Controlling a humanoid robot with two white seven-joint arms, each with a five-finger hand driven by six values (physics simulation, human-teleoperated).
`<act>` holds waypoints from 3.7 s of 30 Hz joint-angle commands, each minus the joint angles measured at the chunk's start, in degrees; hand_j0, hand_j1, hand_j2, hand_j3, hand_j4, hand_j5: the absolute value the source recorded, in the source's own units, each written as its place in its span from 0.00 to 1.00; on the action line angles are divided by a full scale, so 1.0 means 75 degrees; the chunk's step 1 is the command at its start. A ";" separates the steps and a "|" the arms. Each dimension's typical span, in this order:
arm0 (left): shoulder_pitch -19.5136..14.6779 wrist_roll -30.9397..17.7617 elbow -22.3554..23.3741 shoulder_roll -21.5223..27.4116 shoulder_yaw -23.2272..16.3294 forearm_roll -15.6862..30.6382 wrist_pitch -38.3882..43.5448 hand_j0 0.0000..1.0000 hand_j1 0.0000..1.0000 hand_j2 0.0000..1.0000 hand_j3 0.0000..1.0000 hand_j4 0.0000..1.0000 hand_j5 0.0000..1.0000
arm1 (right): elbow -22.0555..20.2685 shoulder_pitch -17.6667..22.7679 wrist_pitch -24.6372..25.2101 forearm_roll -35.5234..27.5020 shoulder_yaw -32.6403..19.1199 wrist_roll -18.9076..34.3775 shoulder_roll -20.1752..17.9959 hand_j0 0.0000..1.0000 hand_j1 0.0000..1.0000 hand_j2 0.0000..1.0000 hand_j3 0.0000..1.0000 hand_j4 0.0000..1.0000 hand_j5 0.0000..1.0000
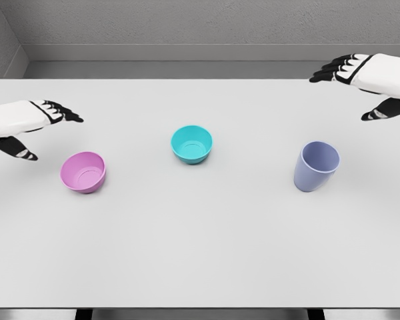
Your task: Stacking bowl and cup with both arms
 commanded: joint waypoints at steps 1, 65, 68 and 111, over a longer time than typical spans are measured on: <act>0.0000 -0.0078 -0.0011 -0.0044 -0.0007 0.0044 0.0016 1.00 1.00 1.00 1.00 1.00 1.00 | -0.0079 0.0000 0.0023 -0.0043 0.0003 -0.0004 -0.0016 1.00 1.00 1.00 1.00 1.00 1.00; -0.1043 -0.0933 -0.0175 -0.0501 -0.2151 -0.0096 0.0016 1.00 1.00 1.00 1.00 1.00 1.00 | -0.1590 0.0785 0.0023 0.1574 0.0846 -0.0004 -0.0544 1.00 1.00 1.00 1.00 1.00 1.00; -0.1031 -0.0933 -0.0175 -0.0501 -0.2163 -0.0108 0.0016 1.00 1.00 1.00 1.00 1.00 1.00 | -0.1590 0.0785 0.0023 0.1574 0.0846 -0.0004 -0.0544 1.00 1.00 1.00 1.00 1.00 1.00; -0.1371 -0.1039 -0.0151 -0.1228 -0.2163 -0.0424 0.0016 0.49 0.49 0.49 0.49 0.49 0.49 | -0.1520 0.0809 0.0023 0.1692 0.0858 -0.0004 -0.0509 1.00 1.00 1.00 1.00 1.00 1.00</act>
